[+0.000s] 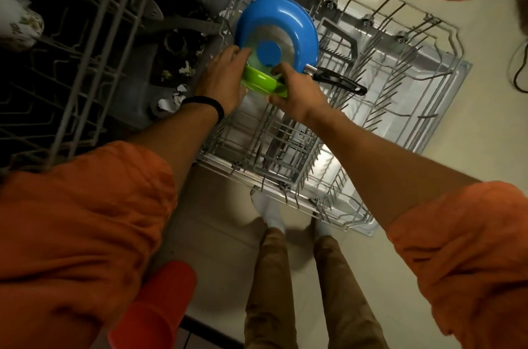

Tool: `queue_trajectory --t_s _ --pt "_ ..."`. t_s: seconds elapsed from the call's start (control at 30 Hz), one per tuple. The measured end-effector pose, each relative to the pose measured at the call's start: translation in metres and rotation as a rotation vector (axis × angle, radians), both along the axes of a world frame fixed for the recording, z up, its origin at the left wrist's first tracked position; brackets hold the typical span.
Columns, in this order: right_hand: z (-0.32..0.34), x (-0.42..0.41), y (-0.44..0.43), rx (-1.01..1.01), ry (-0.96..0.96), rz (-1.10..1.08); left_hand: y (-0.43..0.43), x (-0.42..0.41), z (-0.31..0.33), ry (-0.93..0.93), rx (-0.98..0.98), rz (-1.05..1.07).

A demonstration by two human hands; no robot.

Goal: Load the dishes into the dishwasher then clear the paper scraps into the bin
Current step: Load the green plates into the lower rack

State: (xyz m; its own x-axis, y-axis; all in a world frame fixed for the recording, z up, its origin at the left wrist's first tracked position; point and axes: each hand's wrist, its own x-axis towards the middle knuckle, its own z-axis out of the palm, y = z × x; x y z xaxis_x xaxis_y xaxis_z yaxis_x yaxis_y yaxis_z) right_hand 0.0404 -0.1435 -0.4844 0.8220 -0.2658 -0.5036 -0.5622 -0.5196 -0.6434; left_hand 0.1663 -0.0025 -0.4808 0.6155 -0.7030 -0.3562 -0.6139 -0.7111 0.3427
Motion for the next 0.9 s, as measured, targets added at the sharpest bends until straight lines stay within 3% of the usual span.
queue_trajectory --t_s 0.17,0.43,0.63,0.9 --pt "0.060 -0.021 -0.007 -0.073 0.022 0.070 0.001 -0.036 0.058 0.030 -0.012 0.086" --pt "0.232 -0.085 -0.011 -0.076 -0.035 0.117 0.001 -0.121 0.230 0.055 -0.069 0.135" --pt "0.367 -0.130 0.004 -0.099 -0.138 0.133 0.020 -0.179 0.367 -0.110 -0.162 0.172" --pt "0.469 -0.150 0.053 -0.161 -0.326 0.295 0.090 -0.218 0.459 -0.342 -0.297 0.314"
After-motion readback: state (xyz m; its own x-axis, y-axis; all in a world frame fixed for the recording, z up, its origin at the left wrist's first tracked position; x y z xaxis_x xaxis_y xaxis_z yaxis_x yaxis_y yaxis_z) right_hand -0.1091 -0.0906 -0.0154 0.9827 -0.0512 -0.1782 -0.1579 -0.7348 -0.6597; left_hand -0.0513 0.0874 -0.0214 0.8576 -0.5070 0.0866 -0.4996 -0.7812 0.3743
